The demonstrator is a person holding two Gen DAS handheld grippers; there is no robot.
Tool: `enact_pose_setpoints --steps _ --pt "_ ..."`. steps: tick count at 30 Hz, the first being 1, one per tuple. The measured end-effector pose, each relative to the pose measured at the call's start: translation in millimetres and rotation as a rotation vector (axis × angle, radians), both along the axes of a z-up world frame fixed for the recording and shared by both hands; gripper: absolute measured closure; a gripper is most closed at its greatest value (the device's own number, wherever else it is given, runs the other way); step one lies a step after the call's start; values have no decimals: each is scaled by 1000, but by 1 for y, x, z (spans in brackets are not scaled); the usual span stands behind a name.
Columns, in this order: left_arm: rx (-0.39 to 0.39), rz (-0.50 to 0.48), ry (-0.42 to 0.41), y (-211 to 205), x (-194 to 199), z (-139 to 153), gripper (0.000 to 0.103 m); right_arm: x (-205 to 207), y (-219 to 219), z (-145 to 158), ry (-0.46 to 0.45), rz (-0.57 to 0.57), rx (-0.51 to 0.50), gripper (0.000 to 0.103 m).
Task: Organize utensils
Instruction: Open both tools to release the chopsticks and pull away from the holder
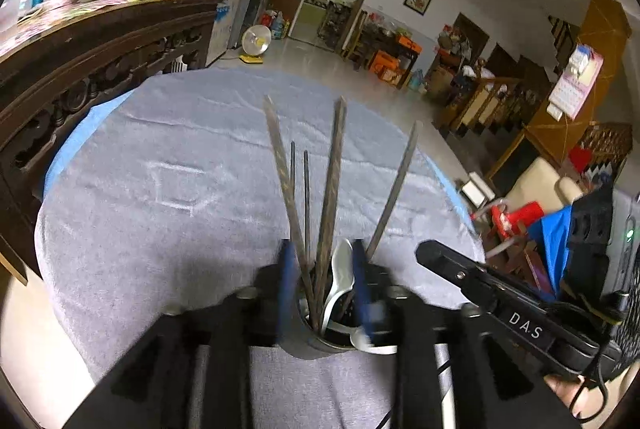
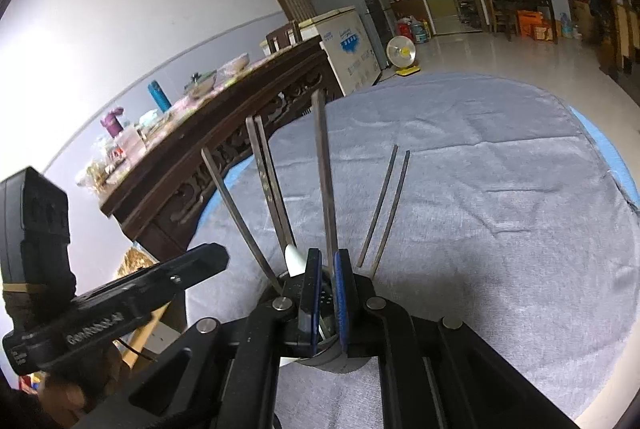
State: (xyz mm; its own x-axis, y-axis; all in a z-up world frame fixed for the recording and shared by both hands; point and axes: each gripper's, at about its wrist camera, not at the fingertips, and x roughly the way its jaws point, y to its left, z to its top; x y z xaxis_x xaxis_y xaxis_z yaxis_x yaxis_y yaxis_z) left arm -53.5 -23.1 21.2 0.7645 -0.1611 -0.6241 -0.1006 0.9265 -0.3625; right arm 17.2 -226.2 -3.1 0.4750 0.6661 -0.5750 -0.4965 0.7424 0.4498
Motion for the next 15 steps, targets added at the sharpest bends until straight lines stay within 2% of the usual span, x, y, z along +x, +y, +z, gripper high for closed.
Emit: enact_pose_setpoints --steps 2,5,6,8,10,15 --pt "-3 25 -25 7 -5 7 55 1 -8 4 0 -19 26 94" --pt "-18 65 -43 23 -10 15 51 4 -19 6 11 -46 56 94" --pt "-22 81 -45 28 -11 16 51 5 -23 6 16 -60 60 91" --pt "-35 129 -48 43 -14 18 48 9 -32 1 35 -91 59 76" --pt "-39 169 -39 57 -15 16 45 13 -41 -7 67 -121 64 53" --pt "-49 256 20 88 -11 2 45 23 -56 -32 144 -167 63 51"
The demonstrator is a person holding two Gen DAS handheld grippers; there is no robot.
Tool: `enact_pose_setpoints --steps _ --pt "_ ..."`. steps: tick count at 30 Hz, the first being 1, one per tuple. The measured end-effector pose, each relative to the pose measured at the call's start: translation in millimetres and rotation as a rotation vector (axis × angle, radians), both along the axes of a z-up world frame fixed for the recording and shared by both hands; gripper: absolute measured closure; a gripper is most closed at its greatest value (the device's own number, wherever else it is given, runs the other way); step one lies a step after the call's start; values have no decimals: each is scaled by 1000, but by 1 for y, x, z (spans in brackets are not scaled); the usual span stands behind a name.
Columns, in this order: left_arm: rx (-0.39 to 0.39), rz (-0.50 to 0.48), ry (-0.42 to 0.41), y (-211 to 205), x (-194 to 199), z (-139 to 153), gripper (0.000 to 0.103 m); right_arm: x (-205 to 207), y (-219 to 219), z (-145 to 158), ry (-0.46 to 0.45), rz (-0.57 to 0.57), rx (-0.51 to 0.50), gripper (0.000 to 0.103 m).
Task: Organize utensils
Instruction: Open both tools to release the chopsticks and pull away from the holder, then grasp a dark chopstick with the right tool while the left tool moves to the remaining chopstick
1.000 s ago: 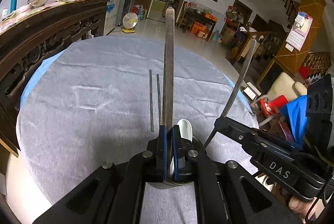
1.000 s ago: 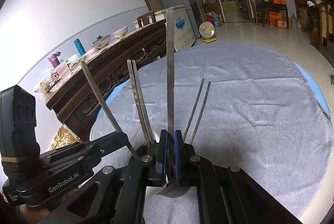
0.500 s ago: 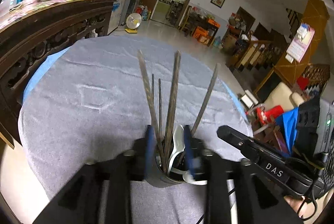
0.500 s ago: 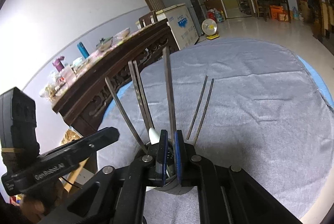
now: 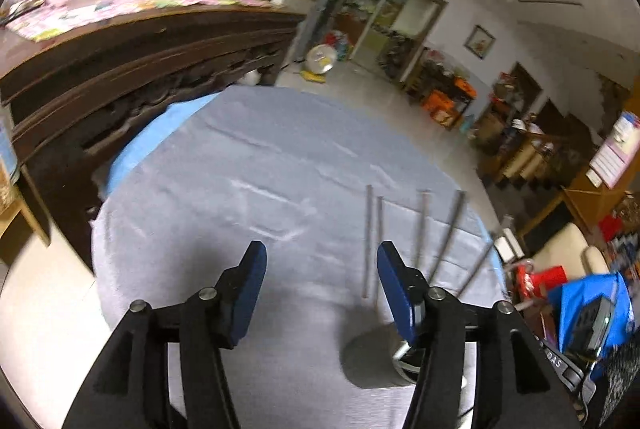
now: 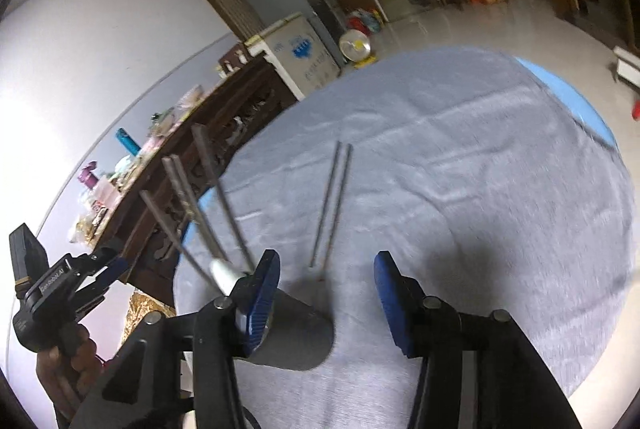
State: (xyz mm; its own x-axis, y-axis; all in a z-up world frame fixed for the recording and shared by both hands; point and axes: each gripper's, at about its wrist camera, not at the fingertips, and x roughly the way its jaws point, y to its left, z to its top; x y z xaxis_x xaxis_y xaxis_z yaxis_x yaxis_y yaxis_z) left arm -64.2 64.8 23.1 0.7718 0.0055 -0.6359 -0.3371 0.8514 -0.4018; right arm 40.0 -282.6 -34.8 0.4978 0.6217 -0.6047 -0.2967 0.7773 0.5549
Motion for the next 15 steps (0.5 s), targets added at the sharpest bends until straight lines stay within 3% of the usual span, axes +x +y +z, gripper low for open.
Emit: enact_pose_setpoints --steps 5,15 --pt "8 33 66 12 6 -19 45 9 -4 -23 76 -12 -15 51" --pt "27 2 168 6 24 -46 45 22 -6 -49 159 -13 -34 51"
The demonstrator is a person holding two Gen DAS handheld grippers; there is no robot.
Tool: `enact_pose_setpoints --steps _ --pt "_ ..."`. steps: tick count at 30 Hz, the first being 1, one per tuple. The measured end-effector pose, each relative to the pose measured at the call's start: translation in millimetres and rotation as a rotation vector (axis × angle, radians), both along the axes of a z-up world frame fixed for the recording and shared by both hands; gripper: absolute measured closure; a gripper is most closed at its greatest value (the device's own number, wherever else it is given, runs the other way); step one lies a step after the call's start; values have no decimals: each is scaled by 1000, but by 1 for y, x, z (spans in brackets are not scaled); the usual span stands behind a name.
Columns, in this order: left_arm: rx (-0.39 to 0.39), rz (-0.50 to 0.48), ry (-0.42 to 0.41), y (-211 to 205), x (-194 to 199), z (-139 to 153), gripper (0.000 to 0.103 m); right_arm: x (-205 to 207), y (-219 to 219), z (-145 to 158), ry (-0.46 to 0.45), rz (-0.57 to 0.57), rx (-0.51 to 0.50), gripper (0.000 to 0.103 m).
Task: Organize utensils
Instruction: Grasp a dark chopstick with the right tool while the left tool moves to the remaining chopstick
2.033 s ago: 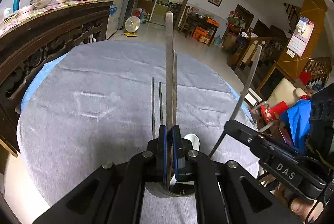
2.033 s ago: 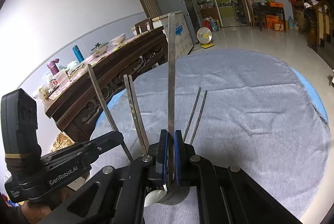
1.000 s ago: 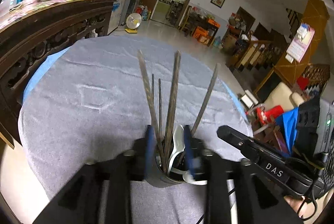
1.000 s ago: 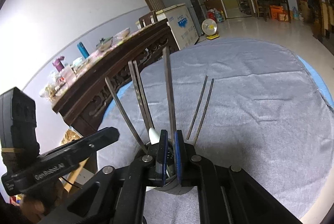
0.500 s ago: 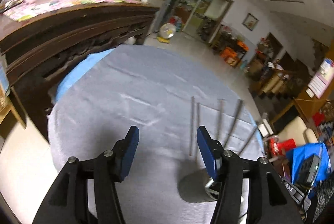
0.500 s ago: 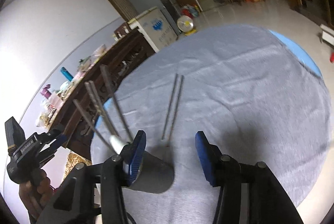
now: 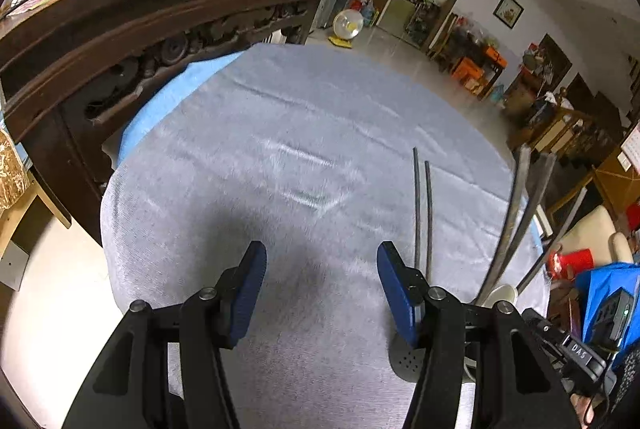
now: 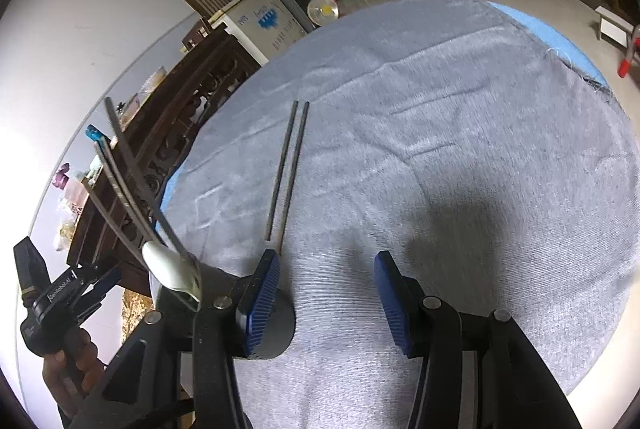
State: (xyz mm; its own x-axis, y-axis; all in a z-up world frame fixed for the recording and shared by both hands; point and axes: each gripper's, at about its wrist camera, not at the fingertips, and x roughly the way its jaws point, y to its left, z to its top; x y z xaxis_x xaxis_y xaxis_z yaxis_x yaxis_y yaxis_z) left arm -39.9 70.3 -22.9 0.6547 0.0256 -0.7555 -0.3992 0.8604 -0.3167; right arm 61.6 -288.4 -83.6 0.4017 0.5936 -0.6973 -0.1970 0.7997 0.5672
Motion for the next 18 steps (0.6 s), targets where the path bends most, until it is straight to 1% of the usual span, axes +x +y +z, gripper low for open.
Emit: enact_pose_setpoints --steps 5,7,11,15,18 --pt "12 -13 56 1 12 -18 45 10 5 -8 38 10 -25 51" --pt "10 -12 81 2 17 -27 45 18 10 -11 63 27 -55 51" --pt "10 -18 142 3 27 -49 45 37 18 -12 69 64 -100 51" --pt "6 -27 173 4 35 -62 45 68 35 -12 87 113 -147 51" --pt "10 -40 184 4 39 -65 45 99 57 -13 129 160 -158 51"
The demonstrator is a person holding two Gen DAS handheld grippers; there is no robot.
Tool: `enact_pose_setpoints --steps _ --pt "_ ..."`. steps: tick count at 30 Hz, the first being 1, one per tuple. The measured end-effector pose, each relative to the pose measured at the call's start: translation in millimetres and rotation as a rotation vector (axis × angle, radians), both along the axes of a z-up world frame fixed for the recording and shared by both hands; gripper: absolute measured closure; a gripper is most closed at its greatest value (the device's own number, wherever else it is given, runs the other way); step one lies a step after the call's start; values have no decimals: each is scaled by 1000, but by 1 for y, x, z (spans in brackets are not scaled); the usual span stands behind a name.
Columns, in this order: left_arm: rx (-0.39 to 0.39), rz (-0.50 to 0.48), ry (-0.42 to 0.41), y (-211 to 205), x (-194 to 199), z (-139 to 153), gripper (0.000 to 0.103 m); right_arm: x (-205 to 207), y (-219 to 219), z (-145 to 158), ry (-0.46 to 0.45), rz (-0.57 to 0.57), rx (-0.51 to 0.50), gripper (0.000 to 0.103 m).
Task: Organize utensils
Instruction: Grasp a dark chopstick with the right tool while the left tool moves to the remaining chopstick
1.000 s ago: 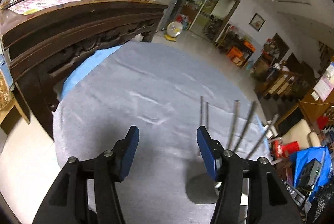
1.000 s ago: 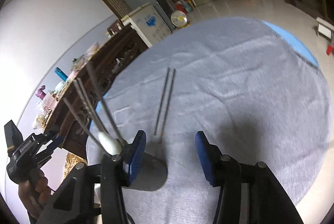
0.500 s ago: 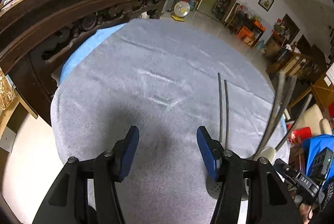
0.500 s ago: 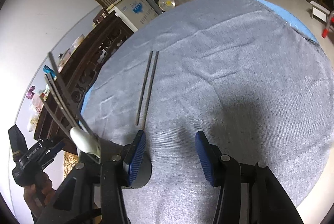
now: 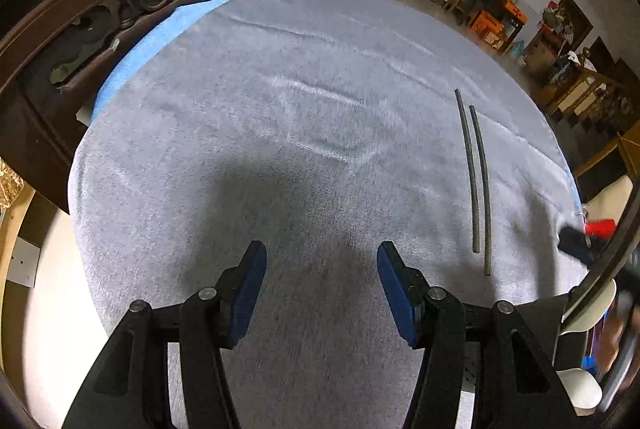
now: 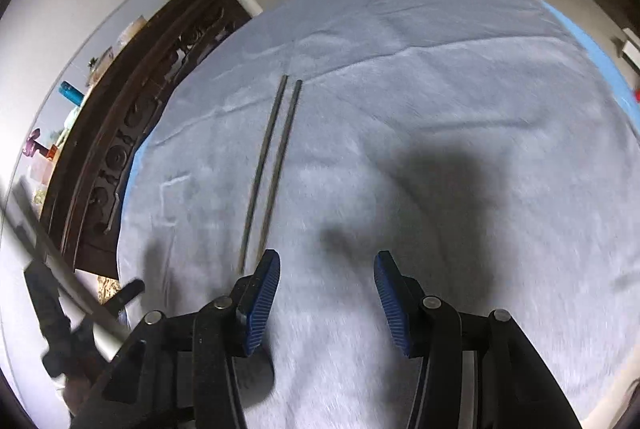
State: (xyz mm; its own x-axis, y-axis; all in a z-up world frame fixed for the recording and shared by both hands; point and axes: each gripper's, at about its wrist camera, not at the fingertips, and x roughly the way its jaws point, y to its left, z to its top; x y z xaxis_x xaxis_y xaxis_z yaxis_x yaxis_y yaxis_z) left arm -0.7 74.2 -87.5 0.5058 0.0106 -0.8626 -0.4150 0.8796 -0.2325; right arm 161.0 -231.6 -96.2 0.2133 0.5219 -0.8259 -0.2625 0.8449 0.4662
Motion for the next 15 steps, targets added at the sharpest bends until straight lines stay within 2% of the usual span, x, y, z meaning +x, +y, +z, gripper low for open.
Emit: enact_pose_setpoints --steps 3,7,11,14,15 --pt "1 -11 8 0 4 -2 45 30 26 -6 54 35 -32 51" --pt "3 -26 20 0 9 -4 45 64 61 -16 116 63 -93 61" --pt "-4 -34 35 2 13 -7 45 88 90 -26 164 83 -128 66" --pt "-4 -36 36 4 18 -7 45 99 109 -29 171 89 -167 74" --pt "-5 -37 38 4 19 -7 45 102 114 -31 177 87 -182 81"
